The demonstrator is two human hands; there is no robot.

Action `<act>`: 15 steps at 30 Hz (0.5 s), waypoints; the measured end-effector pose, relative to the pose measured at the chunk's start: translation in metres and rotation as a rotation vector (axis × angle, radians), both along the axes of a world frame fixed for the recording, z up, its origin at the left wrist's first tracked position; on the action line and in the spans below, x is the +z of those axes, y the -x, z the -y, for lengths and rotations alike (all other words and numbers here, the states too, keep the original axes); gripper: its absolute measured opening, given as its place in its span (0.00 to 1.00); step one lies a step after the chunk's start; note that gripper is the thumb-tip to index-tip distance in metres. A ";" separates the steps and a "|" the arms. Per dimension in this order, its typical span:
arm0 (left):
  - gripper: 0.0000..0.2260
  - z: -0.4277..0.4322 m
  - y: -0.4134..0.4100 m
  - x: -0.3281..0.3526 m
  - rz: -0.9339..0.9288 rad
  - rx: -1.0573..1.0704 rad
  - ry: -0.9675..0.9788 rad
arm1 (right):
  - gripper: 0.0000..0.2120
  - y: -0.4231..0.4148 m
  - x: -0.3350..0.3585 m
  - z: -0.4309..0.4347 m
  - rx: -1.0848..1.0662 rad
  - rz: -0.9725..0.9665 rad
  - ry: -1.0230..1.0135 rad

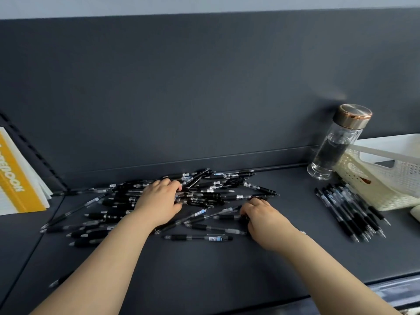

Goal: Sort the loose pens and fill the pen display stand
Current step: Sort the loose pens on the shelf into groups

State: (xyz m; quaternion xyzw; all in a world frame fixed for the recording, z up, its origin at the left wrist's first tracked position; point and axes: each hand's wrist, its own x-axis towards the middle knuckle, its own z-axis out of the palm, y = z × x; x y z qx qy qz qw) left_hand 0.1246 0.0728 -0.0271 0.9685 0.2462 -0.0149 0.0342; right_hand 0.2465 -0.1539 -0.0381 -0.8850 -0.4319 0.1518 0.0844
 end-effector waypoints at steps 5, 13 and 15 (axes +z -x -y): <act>0.18 -0.003 0.004 0.002 0.049 -0.088 -0.033 | 0.19 -0.001 0.003 0.002 0.016 0.035 -0.031; 0.15 -0.010 0.006 0.019 0.268 -0.076 -0.010 | 0.12 0.009 0.026 0.010 0.000 0.001 -0.239; 0.13 -0.006 0.006 0.025 0.343 -0.065 -0.007 | 0.10 0.010 0.030 0.012 -0.013 -0.037 -0.310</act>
